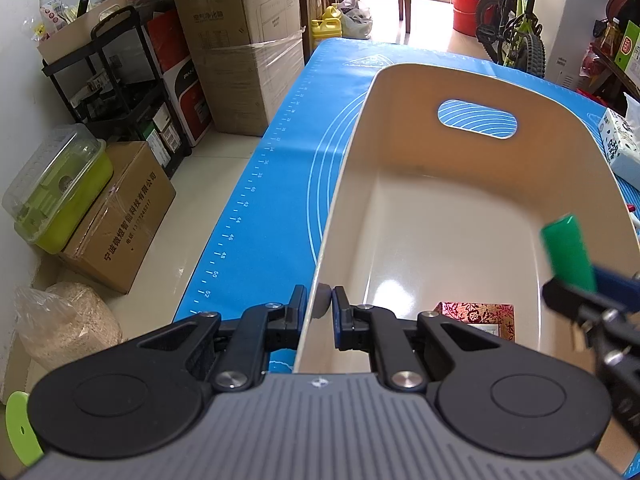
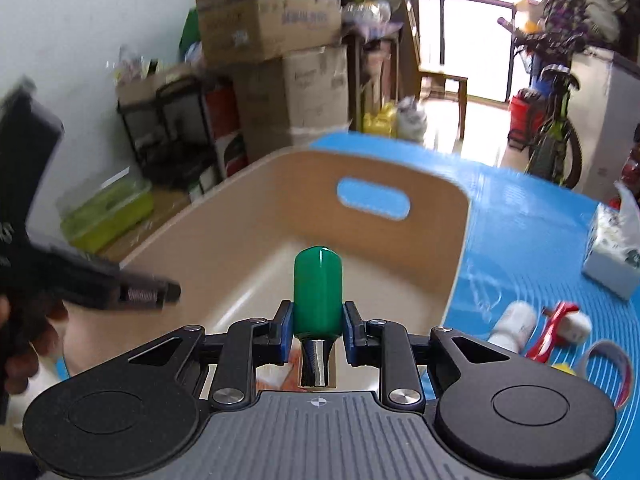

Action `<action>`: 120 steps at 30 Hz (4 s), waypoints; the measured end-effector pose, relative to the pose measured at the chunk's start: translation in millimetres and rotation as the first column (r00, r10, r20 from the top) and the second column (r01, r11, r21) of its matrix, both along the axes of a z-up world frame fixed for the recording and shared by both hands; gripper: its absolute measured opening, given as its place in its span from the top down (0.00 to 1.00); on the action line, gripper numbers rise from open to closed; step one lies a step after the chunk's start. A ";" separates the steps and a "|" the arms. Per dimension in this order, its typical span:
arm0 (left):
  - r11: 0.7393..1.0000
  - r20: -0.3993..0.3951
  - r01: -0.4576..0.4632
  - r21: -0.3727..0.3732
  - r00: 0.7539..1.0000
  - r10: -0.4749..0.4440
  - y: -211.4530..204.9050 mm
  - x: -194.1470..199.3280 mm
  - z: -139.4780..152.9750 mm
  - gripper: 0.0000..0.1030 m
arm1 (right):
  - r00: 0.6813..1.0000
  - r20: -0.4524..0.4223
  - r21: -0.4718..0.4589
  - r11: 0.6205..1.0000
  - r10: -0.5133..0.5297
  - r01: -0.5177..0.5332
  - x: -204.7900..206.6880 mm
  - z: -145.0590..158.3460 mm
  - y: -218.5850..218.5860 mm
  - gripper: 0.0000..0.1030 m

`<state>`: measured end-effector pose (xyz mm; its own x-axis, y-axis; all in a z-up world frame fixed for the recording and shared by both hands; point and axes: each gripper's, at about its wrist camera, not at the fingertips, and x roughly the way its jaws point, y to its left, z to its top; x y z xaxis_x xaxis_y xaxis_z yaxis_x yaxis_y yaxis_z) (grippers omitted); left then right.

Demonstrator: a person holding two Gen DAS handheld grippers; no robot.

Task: Organize rigid objects
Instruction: 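Lift the green-handled tool into the basket and release it, then move the right gripper to the clear tape roll and grasp its rim, then carry the tape roll into the basket and open the right gripper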

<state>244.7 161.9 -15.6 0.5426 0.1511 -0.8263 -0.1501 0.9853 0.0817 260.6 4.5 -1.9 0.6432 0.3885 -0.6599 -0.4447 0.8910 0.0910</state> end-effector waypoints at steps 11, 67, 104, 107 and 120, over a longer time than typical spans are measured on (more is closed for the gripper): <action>1.000 0.000 0.001 0.003 1.000 -0.001 -0.9 0.0 0.3 0.85 | 0.999 -0.016 -0.076 0.997 0.034 -0.035 -3.4 -10.0 4.8 0.57; 1.000 -0.001 -0.007 0.006 1.000 0.007 -2.6 0.2 0.0 0.84 | 0.847 -0.122 -0.156 0.853 -0.517 0.498 73.9 -81.0 -206.0 0.35; 1.000 -0.001 -0.004 0.015 1.000 0.004 -4.3 0.8 0.6 0.84 | 0.849 0.005 0.129 0.842 -0.529 0.524 51.6 -17.0 -207.0 0.82; 1.000 -0.001 -0.004 0.016 1.000 0.004 -4.5 0.8 0.7 0.84 | 0.868 0.034 0.150 0.861 -0.496 0.486 47.5 -6.6 -195.5 0.82; 1.000 -0.001 0.000 0.016 1.000 0.000 -3.1 0.8 1.6 0.85 | 0.946 0.184 0.233 0.947 -0.266 0.221 23.8 36.8 -120.6 0.82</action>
